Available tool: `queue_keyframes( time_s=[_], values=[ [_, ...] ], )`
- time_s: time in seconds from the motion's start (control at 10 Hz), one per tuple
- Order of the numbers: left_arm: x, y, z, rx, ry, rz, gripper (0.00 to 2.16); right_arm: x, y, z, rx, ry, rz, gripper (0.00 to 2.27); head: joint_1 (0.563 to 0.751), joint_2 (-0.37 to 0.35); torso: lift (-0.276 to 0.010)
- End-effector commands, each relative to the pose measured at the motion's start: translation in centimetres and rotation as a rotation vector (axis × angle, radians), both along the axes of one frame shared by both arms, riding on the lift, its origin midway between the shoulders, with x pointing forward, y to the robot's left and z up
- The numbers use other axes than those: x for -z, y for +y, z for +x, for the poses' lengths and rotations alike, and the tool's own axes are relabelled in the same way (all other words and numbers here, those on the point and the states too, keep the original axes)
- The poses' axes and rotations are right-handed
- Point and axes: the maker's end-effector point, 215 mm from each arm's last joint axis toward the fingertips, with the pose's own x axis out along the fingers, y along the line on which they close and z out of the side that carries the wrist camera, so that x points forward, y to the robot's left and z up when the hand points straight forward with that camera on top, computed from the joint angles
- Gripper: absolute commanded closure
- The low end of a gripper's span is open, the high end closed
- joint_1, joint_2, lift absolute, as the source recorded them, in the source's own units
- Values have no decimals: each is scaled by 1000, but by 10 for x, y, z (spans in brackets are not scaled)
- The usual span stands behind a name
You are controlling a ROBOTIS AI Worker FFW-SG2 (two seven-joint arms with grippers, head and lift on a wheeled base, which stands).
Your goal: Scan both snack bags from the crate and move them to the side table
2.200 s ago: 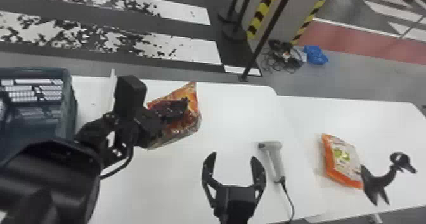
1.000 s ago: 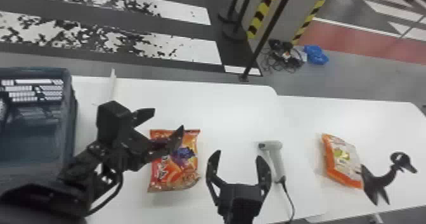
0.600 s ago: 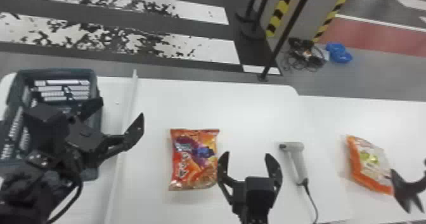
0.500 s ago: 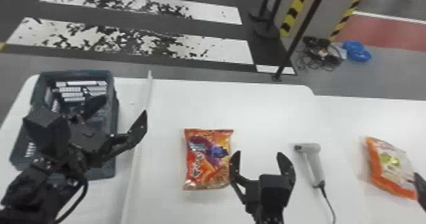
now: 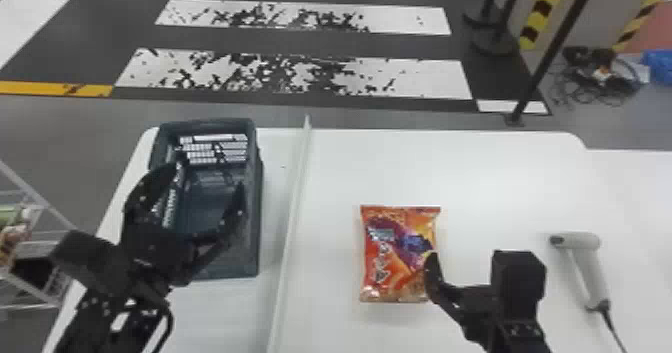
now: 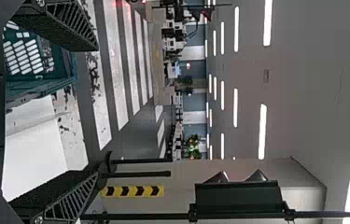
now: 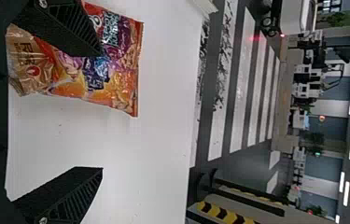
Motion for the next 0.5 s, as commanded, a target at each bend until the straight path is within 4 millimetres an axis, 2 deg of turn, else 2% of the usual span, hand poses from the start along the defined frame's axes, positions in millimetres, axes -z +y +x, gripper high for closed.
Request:
queue_keyframes(
  time_s=[0.0,0.2,0.4],
  values=[
    [5,10,-9,-22,-1,-12,49,22,-2,-10,-5,146,70,53,695,18,-29],
    [13,15,-15,-29,16,-20,49,40,3,-17,-31,292,245,70,695,42,-29],
    [18,18,-19,-29,26,-13,49,46,12,-21,-45,389,431,76,695,58,-29]
  ],
)
